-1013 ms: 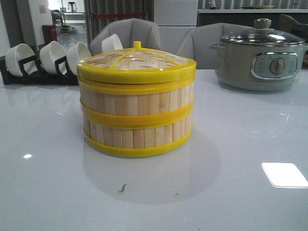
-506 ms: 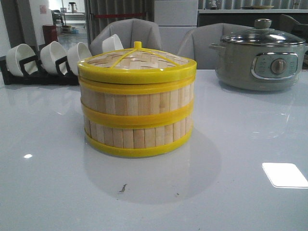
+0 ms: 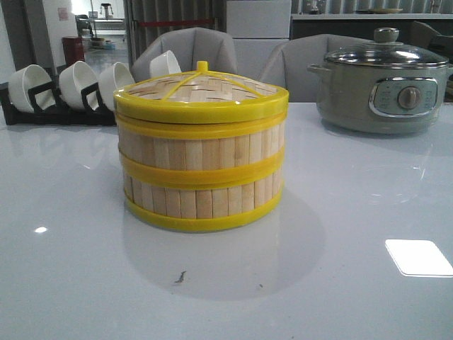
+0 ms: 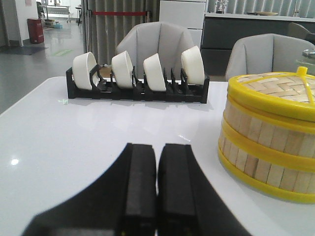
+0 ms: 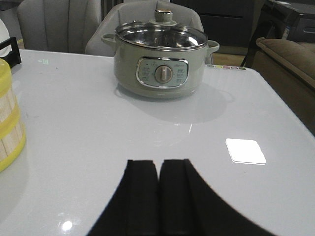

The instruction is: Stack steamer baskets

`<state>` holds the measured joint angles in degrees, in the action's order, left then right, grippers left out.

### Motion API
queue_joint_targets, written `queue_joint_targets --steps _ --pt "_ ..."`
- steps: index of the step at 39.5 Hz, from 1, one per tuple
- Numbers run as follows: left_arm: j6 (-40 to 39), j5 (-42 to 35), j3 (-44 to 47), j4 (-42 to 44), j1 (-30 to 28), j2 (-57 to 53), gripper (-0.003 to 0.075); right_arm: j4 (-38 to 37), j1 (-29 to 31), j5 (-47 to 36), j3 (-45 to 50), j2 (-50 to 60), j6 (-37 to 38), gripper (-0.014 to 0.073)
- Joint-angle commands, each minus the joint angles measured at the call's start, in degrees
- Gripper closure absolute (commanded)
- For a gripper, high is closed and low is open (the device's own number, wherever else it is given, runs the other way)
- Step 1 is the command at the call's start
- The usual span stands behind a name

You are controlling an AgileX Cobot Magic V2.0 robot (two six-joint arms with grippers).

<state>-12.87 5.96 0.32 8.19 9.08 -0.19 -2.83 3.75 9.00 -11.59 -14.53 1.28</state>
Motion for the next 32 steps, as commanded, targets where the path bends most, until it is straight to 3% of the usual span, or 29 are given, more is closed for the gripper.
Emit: queue_joint_targets --steps 1,19,26,32 --pt "-0.26 -4.73 0.03 -0.2 -0.13 -0.91 0.0632 -0.88 0.3 -4.62 -1.7 -0.5 -0.34 0.0531" --pt "-0.26 -4.97 0.03 -0.68 -0.13 -0.83 0.0632 -0.88 0.3 -4.62 -1.7 -0.55 -0.34 0.0531" --pt "5.49 -4.97 0.03 -3.09 -0.42 -0.83 0.0632 -0.88 0.3 -4.62 -1.7 -0.55 -0.34 0.0531" --pt "5.86 -5.1 0.03 -3.34 -3.18 -0.83 0.0632 -0.88 0.3 -4.62 -1.7 -0.55 -0.34 0.0531"
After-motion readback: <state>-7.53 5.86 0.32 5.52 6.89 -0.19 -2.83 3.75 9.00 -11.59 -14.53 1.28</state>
